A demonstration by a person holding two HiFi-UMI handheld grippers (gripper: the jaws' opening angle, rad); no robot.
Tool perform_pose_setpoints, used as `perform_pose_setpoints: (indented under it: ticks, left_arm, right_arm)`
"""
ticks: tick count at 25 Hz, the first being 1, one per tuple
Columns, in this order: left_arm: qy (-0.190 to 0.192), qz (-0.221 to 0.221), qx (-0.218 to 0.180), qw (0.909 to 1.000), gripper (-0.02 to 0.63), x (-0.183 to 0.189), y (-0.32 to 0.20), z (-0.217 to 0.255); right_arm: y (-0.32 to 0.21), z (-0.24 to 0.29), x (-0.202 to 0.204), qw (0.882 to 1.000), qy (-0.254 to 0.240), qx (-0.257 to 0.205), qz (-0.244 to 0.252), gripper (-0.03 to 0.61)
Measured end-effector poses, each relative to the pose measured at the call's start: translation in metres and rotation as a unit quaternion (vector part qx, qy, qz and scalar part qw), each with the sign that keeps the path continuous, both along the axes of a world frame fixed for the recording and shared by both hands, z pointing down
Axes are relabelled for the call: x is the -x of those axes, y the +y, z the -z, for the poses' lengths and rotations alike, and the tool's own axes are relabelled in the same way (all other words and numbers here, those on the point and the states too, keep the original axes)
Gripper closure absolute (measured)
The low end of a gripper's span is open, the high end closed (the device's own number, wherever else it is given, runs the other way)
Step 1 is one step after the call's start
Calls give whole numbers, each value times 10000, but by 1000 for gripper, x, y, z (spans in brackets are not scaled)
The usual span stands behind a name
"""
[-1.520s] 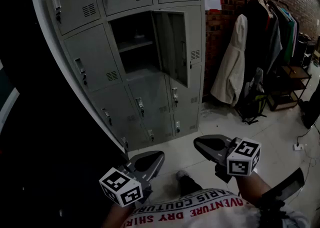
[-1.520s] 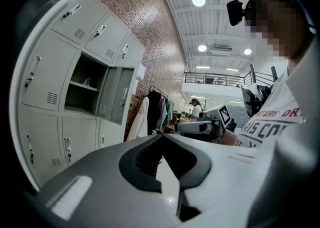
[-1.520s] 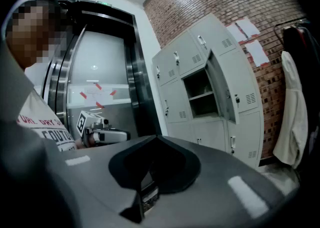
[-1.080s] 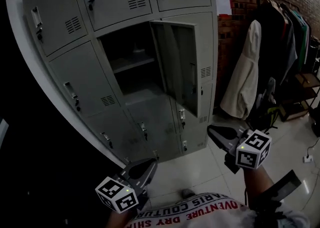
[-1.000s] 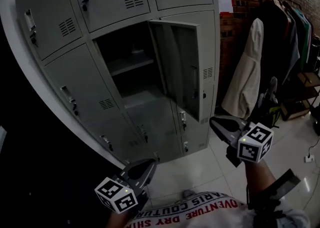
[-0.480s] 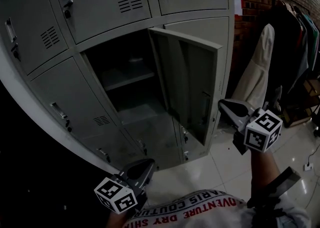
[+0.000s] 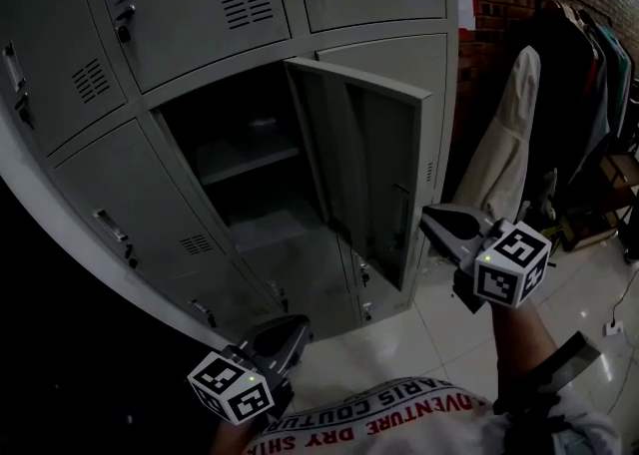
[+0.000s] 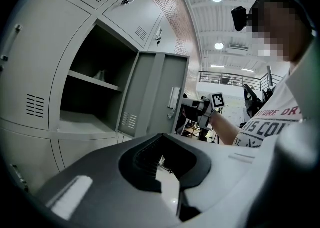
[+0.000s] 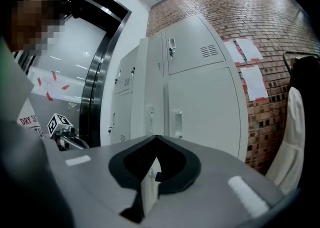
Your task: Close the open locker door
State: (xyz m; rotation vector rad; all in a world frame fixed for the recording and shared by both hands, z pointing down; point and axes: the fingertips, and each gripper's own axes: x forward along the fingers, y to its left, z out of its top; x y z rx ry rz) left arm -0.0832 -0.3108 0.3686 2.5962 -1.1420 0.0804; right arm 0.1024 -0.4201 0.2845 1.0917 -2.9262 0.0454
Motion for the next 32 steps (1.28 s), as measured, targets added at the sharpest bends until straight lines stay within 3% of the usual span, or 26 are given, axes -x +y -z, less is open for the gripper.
perform_pose_setpoints:
  ticks: [6,14,22,32]
  left_arm:
    - [10,15,-63,10000,609,0,0,2]
    - [9,98,-56,9999,609,4,3,4]
    - [40,536,-95,9985,609,34,-5,7]
    - [-3,1094,-158,9939,609,76,-25,8]
  right_arm:
    - [12,2,21,9995,-128,10,299,580]
    - [33,2,82,9932,14,-38,1160,580]
    - [45,-5,154,9756,308,-99,2170,581]
    - [29,-6,225,9540,342,-174,2975,580]
